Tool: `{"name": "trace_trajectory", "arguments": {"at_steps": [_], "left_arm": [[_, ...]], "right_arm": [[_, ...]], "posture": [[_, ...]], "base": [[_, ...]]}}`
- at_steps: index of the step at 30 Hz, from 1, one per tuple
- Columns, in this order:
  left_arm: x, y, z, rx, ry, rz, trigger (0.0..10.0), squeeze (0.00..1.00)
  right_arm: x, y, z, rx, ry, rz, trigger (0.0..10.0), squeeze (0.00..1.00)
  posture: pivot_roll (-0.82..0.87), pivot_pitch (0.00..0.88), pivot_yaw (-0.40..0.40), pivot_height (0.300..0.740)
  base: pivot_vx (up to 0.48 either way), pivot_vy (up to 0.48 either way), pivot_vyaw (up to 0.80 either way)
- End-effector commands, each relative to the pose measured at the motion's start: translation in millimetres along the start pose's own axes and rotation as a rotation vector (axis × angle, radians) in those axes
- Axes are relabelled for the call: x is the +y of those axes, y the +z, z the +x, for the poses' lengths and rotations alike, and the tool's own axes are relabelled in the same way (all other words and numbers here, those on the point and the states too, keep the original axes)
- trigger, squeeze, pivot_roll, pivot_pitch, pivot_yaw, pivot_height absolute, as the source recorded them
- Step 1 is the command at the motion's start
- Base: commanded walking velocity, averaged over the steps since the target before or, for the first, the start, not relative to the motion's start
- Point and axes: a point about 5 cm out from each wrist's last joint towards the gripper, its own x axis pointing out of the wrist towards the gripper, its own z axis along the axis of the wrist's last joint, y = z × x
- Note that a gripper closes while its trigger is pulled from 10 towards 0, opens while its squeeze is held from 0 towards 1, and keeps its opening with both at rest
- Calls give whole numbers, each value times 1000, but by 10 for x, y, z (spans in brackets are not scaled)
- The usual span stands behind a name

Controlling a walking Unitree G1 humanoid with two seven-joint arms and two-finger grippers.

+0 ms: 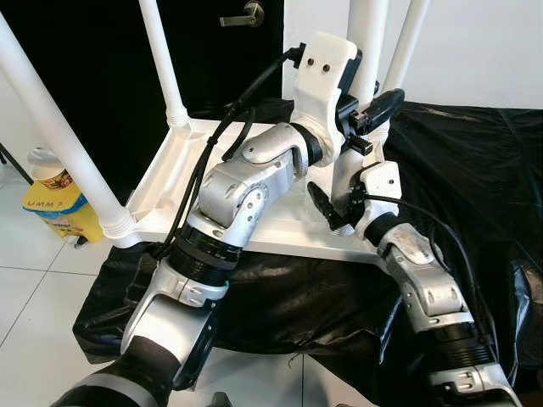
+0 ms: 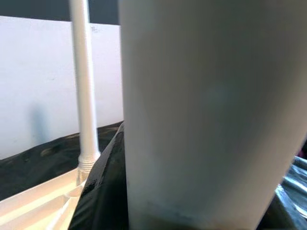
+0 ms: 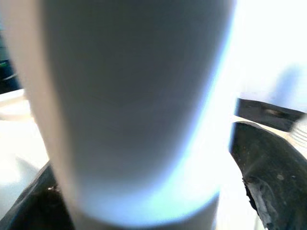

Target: Building children table

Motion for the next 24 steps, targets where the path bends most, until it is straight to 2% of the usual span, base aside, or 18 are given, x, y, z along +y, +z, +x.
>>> {"name": "trace_trajectory", "arguments": {"at_steps": [1, 6, 15, 20, 21, 22, 23, 24], "left_arm": [[-63, 85, 63, -29, -22, 6, 10000, 0], [-53, 85, 95, -25, -4, -9, 10000, 0], [-114, 80, 150, -24, 6, -33, 10000, 0], [-129, 81, 154, -26, 8, -35, 10000, 0], [-127, 83, 158, -28, 10, -35, 10000, 0], [-127, 83, 158, -28, 10, -35, 10000, 0], [-128, 88, 162, -30, 12, -35, 10000, 0], [-128, 88, 162, -30, 12, -35, 10000, 0]], "right_arm": [[36, 1, 24, 1, -45, 0, 10000, 0], [136, 37, 62, -15, -81, 26, 10000, 0], [269, 74, 95, -18, -100, -41, 10000, 0], [291, 82, 102, -19, -112, -40, 10000, 0], [289, 82, 106, -17, -116, -41, 4039, 0], [289, 82, 106, -17, -116, -41, 4039, 0], [283, 75, 109, -9, -118, -41, 0, 0], [283, 75, 109, -9, -118, -41, 0, 0]], "posture": [[-40, 20, -3, 740], [-37, 30, 3, 740], [-38, 49, 0, 740], [-40, 49, -5, 740], [-41, 50, -6, 740], [-41, 50, -6, 740], [-40, 48, -8, 740], [-40, 48, -8, 740]], "base": [[0, 0, 0], [0, 0, 0], [0, 0, 0], [0, 0, 0], [0, 0, 0], [0, 0, 0], [0, 0, 0], [0, 0, 0]]}}
